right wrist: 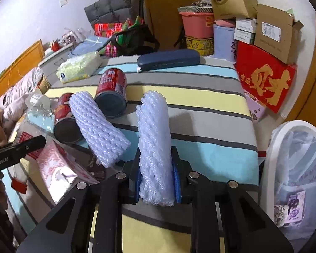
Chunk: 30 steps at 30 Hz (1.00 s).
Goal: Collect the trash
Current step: 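Carry the bottle and foam sleeve with both grippers over the white bin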
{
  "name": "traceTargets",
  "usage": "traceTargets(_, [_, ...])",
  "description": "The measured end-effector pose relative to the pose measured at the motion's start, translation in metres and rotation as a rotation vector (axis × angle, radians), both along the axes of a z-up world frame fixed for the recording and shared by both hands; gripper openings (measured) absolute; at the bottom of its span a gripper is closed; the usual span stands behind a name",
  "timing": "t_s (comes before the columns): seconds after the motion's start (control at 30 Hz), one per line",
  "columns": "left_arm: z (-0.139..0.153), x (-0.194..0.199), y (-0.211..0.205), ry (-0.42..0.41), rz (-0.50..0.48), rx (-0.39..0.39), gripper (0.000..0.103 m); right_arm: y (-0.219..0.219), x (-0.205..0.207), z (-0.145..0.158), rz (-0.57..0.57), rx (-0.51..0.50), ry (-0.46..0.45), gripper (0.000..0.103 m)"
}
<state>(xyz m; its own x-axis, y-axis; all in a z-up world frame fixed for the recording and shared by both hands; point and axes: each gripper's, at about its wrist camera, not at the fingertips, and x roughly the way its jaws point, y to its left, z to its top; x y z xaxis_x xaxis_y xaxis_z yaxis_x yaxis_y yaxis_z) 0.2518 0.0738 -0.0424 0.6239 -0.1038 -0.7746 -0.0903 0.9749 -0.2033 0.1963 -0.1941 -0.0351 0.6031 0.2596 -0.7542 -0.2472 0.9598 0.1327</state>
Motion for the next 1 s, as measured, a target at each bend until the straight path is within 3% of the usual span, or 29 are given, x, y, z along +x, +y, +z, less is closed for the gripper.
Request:
traceTargets(0.5, [0.051,-0.040,-0.037,-0.108,-0.099,0.017,0.065,-0.014,-0.028,0.028,-0.056,0.059,-0.075,0.024])
traceTargets(1.0, [0.078,-0.058,-0.136,-0.169,-0.301,0.020,0.065,-0.069,-0.060,0.047,-0.197,0.084,-0.138,0.024])
